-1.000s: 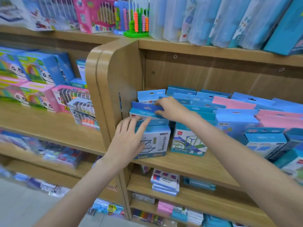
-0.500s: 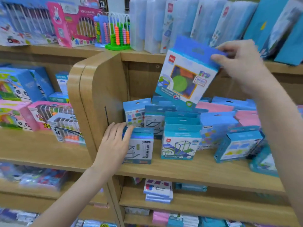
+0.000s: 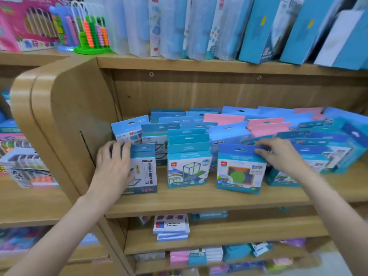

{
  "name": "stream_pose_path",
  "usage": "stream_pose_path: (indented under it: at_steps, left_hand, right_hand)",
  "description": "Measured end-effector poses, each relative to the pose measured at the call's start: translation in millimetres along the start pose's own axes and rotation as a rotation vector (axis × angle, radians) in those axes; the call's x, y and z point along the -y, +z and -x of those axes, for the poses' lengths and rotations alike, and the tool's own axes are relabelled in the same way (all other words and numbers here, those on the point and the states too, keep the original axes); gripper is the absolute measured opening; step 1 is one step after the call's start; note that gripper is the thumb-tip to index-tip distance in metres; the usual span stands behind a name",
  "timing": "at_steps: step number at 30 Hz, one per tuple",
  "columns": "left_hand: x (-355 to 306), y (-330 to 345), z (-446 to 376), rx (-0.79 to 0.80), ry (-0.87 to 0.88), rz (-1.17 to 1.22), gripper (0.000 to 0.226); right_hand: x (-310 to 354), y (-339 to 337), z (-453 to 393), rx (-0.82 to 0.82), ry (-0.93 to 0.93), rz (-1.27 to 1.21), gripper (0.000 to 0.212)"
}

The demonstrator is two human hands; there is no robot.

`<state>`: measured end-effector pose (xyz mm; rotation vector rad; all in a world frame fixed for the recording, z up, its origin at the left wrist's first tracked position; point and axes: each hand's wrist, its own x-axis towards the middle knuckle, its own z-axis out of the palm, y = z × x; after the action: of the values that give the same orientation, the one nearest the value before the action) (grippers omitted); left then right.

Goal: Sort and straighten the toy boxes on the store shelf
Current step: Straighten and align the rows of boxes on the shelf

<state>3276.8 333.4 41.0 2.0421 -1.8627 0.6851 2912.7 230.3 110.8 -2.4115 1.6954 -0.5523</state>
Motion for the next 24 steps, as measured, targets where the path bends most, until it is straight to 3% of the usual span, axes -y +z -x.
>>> stream_pose_path:
  at_steps: [5,9,13,19,24]
  left_hand:
    - [0,-5,11,-0.036,0.022,-0.005,0.081]
    - [2,-6,12,-0.050,0.031,0.004,0.082]
    - [1,-4,10,-0.032,0.015,0.029,0.086]
    - [1,-4,13,-0.025,-0.015,0.052,0.088]
    - [2,-4,14,-0.024,-0.067,0.063,0.087]
  right_hand:
    - [-7,6,-3,-0.017,0.044,0.161,0.028]
    - [33,-12,-13,-0.163,-0.149,0.080,0.025]
    - [111,5,-65,0.011,-0.473,-0.049,0.025]
    - [184,64,-138,0.320,-0.610,0.135,0.027]
    - [210,74,-159,0.263,-0.740,0.118,0.021]
